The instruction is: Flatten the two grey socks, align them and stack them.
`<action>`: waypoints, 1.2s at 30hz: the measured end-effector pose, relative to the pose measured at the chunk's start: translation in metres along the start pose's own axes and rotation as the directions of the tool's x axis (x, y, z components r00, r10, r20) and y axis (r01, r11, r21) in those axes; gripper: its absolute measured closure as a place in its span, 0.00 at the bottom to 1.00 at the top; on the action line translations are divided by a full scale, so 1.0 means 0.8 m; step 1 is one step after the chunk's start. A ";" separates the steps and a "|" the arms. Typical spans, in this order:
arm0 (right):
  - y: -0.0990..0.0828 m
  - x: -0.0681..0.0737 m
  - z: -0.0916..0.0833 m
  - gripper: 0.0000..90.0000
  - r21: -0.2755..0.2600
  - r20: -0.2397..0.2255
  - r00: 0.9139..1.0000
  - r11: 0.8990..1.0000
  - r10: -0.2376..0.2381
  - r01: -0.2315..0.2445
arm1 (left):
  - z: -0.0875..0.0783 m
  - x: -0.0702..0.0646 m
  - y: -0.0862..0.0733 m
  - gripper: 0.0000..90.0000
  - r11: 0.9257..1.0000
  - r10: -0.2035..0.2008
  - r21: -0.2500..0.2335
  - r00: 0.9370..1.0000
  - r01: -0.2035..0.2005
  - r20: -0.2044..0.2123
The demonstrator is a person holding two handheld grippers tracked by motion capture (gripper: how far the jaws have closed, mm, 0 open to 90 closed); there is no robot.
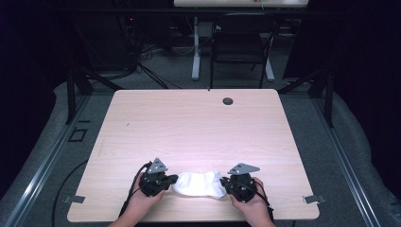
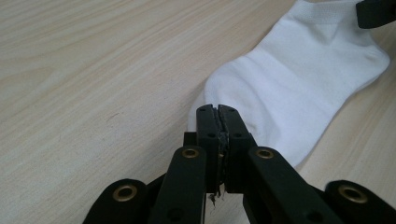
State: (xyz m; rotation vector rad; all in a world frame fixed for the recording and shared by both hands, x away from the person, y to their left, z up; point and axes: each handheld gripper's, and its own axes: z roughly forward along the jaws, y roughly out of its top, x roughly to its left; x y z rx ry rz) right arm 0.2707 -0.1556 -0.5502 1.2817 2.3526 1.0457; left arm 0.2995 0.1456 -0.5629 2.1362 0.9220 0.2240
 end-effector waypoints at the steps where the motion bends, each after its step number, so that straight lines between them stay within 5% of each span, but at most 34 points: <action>1: 0.000 0.000 0.001 0.95 -0.007 0.000 1.000 1.000 0.002 -0.002 | 0.000 0.000 0.000 0.98 1.000 -0.001 0.001 1.000 0.001 -0.003; 16: -0.003 -0.001 0.003 0.87 0.012 -0.009 1.000 1.000 0.004 -0.004 | -0.004 0.002 0.000 0.87 1.000 -0.004 -0.021 1.000 0.004 -0.019; 23: 0.002 -0.004 -0.007 0.81 -0.050 -0.006 1.000 0.998 0.023 -0.024 | -0.009 -0.004 0.004 0.82 0.999 0.011 -0.050 1.000 -0.011 -0.008; 28: 0.005 0.008 -0.006 0.81 -0.069 -0.021 1.000 0.998 -0.013 0.012 | -0.004 -0.010 0.004 0.77 0.999 0.024 -0.038 1.000 -0.024 0.008; 31: 0.005 0.019 0.000 0.79 -0.044 -0.016 0.997 0.996 -0.076 0.076 | -0.001 -0.014 0.002 0.75 0.999 0.036 -0.023 0.999 -0.035 0.018; 36: -0.003 0.017 0.013 0.70 0.005 -0.018 0.996 0.996 -0.086 0.086 | 0.005 -0.014 -0.003 0.73 0.999 0.046 -0.001 0.999 -0.046 0.026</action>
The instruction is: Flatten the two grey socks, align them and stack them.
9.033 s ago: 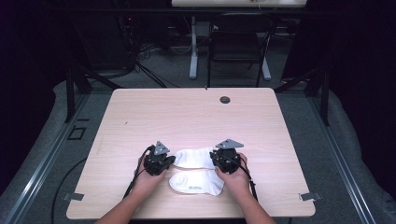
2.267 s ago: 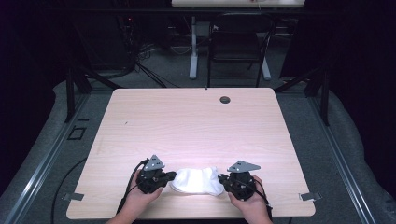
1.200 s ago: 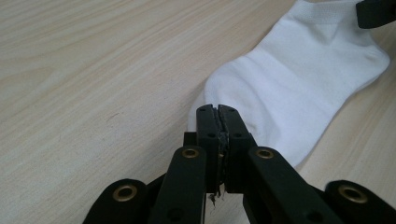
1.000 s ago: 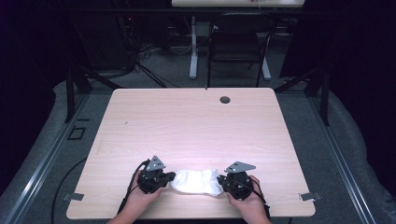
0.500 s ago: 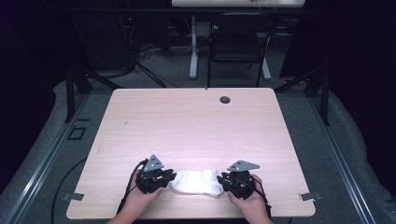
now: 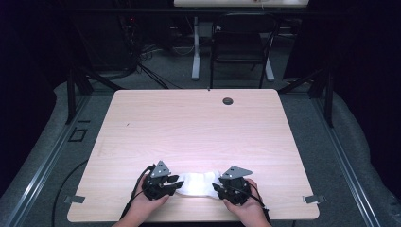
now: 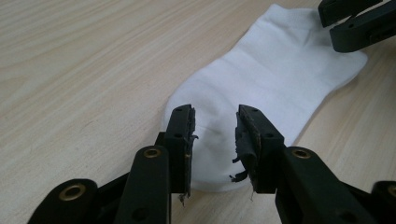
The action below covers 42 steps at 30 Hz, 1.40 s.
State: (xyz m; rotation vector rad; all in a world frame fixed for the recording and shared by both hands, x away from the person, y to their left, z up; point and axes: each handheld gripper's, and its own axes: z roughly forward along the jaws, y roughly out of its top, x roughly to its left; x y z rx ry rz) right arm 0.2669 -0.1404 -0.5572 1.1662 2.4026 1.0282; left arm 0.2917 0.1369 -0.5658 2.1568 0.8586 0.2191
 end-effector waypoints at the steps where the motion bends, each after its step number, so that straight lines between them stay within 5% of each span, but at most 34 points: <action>1: -0.002 -0.001 0.002 0.70 0.009 0.000 1.000 1.000 0.005 -0.005 | 0.000 0.000 0.000 0.73 1.000 0.000 0.000 1.000 0.000 0.000; 19: -0.007 -0.008 0.016 0.70 0.035 -0.003 1.000 0.999 0.016 -0.016 | 0.014 0.007 -0.004 0.74 1.000 -0.011 0.021 1.000 0.011 -0.013; 42: 0.024 -0.030 0.045 0.71 0.038 -0.012 0.998 0.998 0.058 -0.057 | 0.023 0.037 0.005 0.74 0.998 -0.054 -0.013 0.997 0.054 -0.048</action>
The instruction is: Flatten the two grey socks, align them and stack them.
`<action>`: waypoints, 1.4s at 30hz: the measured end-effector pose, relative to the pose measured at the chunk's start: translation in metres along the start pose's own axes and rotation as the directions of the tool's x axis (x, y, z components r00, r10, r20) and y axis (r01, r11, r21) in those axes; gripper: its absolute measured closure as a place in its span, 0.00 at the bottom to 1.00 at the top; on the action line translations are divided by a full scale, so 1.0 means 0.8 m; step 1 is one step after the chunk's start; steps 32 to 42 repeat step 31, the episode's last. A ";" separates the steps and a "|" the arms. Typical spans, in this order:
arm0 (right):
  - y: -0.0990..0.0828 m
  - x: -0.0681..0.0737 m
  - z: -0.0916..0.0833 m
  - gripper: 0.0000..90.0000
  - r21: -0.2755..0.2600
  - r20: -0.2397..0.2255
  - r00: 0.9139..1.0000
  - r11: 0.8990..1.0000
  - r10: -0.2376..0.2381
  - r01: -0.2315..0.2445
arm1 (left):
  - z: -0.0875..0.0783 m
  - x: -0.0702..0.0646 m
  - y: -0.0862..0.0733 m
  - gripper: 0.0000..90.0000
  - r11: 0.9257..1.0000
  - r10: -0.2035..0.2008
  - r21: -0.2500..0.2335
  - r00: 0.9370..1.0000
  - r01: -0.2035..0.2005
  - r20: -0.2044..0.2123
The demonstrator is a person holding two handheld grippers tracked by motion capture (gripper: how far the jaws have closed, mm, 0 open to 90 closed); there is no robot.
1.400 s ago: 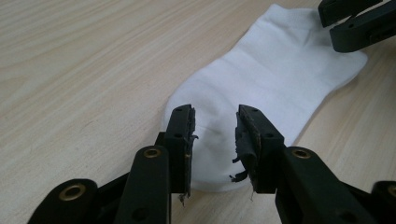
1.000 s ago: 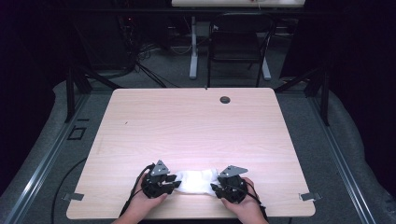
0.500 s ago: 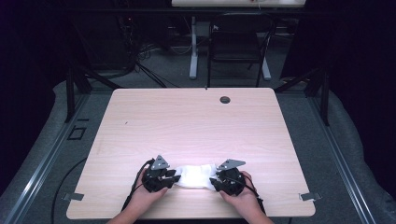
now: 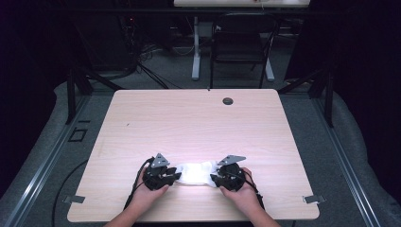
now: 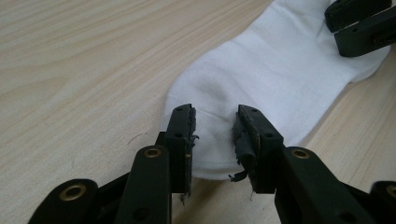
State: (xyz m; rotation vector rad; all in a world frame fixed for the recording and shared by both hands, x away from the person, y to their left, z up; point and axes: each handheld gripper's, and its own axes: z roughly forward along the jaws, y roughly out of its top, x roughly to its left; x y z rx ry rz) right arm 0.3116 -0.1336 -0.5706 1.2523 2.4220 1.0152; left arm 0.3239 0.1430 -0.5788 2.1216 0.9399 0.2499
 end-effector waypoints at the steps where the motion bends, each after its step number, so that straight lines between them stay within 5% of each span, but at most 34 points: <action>1: 0.000 0.000 0.000 0.70 -0.006 0.000 1.000 1.000 0.002 -0.002 | 0.000 0.000 0.000 0.74 1.000 -0.002 -0.001 1.000 0.002 0.002; 13: 0.006 0.006 -0.023 0.62 -0.064 -0.022 1.000 0.998 -0.006 0.004 | -0.015 -0.002 0.004 0.63 0.999 -0.026 -0.044 1.000 0.027 0.009; 20: 0.006 0.006 -0.035 0.61 -0.108 -0.001 1.000 0.994 -0.005 0.005 | -0.026 0.001 0.004 0.61 0.998 -0.022 -0.057 1.000 0.022 0.003; 30: -0.004 -0.013 -0.055 0.59 -0.155 0.045 0.999 0.988 0.030 -0.023 | -0.042 0.023 0.005 0.57 0.992 -0.081 -0.095 0.996 0.079 -0.025; 42: -0.004 -0.013 -0.055 0.59 -0.155 0.045 0.999 0.988 0.030 -0.023 | -0.042 0.023 0.005 0.57 0.992 -0.081 -0.095 0.996 0.079 -0.025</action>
